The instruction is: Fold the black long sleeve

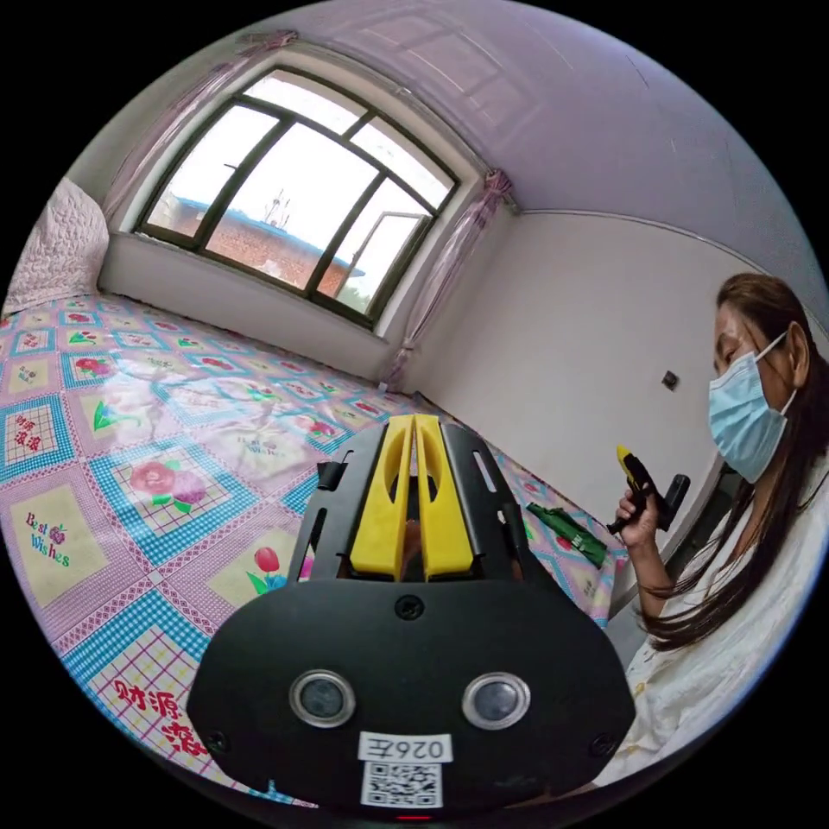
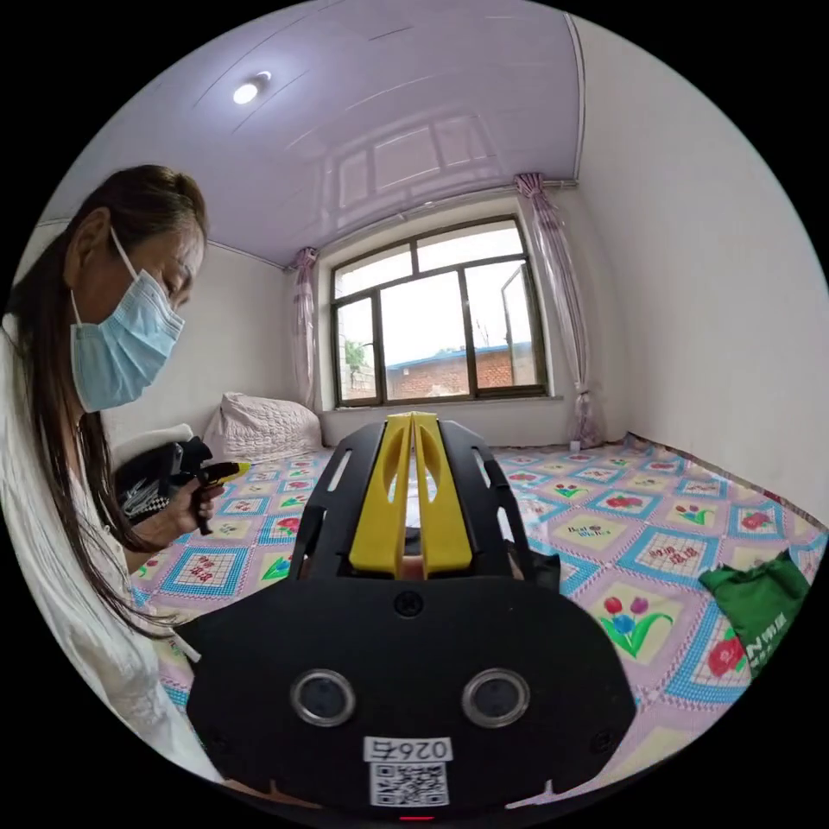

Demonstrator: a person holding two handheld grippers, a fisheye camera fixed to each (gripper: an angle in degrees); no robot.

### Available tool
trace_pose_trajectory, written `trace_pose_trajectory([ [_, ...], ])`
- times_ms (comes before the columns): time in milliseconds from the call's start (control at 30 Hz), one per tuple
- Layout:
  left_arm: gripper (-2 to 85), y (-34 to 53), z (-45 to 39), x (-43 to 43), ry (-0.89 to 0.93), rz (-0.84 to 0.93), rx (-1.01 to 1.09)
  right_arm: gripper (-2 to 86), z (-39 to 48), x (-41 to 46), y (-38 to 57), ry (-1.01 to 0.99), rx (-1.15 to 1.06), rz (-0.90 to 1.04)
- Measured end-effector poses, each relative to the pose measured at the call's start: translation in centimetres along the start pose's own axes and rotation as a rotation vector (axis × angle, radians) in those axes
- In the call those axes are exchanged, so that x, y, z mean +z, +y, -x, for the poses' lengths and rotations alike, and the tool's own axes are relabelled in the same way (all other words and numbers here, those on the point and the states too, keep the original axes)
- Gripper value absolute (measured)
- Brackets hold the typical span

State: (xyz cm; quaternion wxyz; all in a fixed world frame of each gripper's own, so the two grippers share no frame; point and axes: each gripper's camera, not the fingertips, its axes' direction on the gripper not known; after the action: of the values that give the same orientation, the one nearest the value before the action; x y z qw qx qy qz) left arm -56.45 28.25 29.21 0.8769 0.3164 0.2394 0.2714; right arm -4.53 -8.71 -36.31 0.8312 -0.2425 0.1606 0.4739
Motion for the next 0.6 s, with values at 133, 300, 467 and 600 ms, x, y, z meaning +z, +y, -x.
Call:
trace_pose_trajectory([
  [133, 8.6, 2.2, -3.0, 2.1, -0.14, 0.225, 0.099, -1.0, -2.1, -1.9, 2.4, -0.016, 0.175, 0.152],
  [300, 16.1, 8.9, -3.1, 4.9, -0.115, 0.603, -0.027, 0.3, -3.9, -1.4, 9.6, -0.016, 0.365, 0.486],
  [467, 17.8, 16.1, -3.3, 4.7, -0.151, 0.817, -0.192, 5.3, -4.7, -1.4, 16.9, 0.072, 0.474, 0.797],
  [600, 17.1, 20.5, -5.7, 6.1, -0.247, 0.972, -0.145, 8.5, -5.2, 0.5, 19.0, 0.071, 0.498, 0.865],
])
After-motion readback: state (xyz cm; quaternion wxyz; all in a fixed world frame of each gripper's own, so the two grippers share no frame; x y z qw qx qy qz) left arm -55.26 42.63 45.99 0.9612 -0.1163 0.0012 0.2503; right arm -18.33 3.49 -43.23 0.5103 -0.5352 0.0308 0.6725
